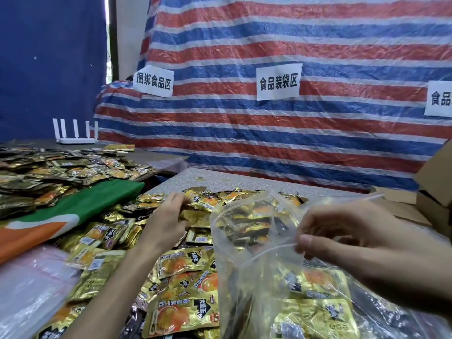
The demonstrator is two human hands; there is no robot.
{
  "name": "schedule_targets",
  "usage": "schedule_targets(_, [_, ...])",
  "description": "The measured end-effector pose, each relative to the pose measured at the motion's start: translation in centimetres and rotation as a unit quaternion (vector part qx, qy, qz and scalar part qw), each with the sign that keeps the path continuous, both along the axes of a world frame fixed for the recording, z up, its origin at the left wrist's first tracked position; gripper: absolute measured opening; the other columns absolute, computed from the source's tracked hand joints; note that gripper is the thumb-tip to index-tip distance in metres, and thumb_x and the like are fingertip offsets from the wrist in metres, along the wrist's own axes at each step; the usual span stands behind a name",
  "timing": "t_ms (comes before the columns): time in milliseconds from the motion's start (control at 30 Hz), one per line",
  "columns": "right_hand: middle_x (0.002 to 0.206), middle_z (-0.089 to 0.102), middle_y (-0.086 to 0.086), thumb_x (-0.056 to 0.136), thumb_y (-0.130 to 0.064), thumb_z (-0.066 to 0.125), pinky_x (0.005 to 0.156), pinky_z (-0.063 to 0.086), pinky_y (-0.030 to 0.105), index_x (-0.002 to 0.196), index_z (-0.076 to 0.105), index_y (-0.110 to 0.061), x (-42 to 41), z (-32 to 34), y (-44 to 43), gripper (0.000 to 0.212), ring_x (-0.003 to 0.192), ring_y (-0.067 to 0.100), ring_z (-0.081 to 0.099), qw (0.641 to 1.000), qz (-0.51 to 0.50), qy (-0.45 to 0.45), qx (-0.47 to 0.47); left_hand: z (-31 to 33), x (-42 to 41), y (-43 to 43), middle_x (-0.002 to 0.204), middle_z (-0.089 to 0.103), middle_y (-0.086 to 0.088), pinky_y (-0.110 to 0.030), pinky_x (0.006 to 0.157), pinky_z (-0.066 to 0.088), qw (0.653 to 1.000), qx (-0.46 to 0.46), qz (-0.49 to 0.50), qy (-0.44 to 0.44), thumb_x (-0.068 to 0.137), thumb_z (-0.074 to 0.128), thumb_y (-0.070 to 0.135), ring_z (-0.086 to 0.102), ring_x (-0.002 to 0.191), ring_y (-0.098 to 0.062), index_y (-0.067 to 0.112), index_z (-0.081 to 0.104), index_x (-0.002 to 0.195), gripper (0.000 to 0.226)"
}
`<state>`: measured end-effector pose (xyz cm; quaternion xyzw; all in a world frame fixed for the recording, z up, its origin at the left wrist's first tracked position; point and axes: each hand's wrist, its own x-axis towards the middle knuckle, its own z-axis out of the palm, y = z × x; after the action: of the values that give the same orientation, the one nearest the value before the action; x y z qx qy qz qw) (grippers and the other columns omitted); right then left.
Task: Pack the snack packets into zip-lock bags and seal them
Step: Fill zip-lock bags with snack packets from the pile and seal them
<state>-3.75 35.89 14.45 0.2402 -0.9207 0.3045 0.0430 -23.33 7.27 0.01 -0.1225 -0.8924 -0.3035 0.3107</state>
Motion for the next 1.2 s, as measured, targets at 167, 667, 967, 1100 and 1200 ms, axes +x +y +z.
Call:
schedule_targets(167, [0.087, 0.072, -0.015, 0.080, -0.051, 0.057, 0.080, 0.057, 0.033, 0.088, 0.070, -0.043, 0.2, 0.1, -0.1, 0.017, 0.084, 0.004, 0.067, 1.000, 0.007, -0.003, -0.001, 4.9, 3.1, 0.7, 0.105, 0.054, 0.007, -0.026, 0.084, 0.056, 0.991, 0.091, -0.064, 0.079, 0.078, 0.079, 0.002, 0.057, 0.094, -0.007, 0.022, 0.056, 0.111, 0.046])
schedule_targets(667, [0.078, 0.070, -0.006, 0.082, -0.048, 0.060, 0.072, 0.056, 0.032, 0.083, 0.074, -0.030, 0.9, -0.2, -2.1, 0.023, 0.070, 0.005, 0.065, 0.998, 0.031, 0.058, -0.017, 14.7, 18.9, 4.0, 0.098, 0.076, 0.011, -0.034, 0.075, 0.062, 0.914, 0.307, -0.161, 0.211, 0.066, 0.086, 0.033, 0.074, 0.088, -0.011, 0.034, 0.068, 0.102, 0.040])
schedule_targets(967, [0.071, 0.068, -0.005, 0.084, -0.046, 0.060, 0.059, 0.049, 0.022, 0.085, 0.074, -0.027, 0.6, -0.7, -2.8, 0.024, 0.062, 0.005, 0.061, 0.994, 0.041, 0.087, -0.052, 14.5, 21.0, 4.4, 0.090, 0.071, 0.026, -0.013, 0.067, 0.056, 0.952, 0.237, -0.117, 0.151, 0.059, 0.089, 0.045, 0.069, 0.083, 0.005, 0.038, 0.069, 0.091, 0.038])
schedule_targets(1100, [0.075, 0.069, 0.000, 0.085, -0.046, 0.060, 0.060, 0.054, 0.032, 0.087, 0.074, -0.025, 0.5, -0.9, -3.6, 0.025, 0.065, 0.014, 0.064, 0.992, 0.049, 0.098, -0.061, 13.1, 18.8, 5.8, 0.079, 0.069, 0.014, -0.027, 0.065, 0.058, 0.987, 0.143, -0.073, 0.013, 0.059, 0.085, 0.041, 0.065, 0.074, 0.002, 0.031, 0.066, 0.088, 0.036])
schedule_targets(1200, [0.077, 0.071, 0.004, 0.085, -0.044, 0.060, 0.066, 0.055, 0.044, 0.088, 0.073, -0.028, 0.0, -1.3, -3.9, 0.021, 0.068, 0.022, 0.067, 0.991, 0.031, 0.108, -0.068, 11.7, 16.8, 7.4, 0.078, 0.067, 0.010, -0.031, 0.068, 0.055, 0.986, 0.120, -0.094, -0.071, 0.066, 0.075, 0.051, 0.062, 0.070, -0.001, 0.026, 0.063, 0.086, 0.034])
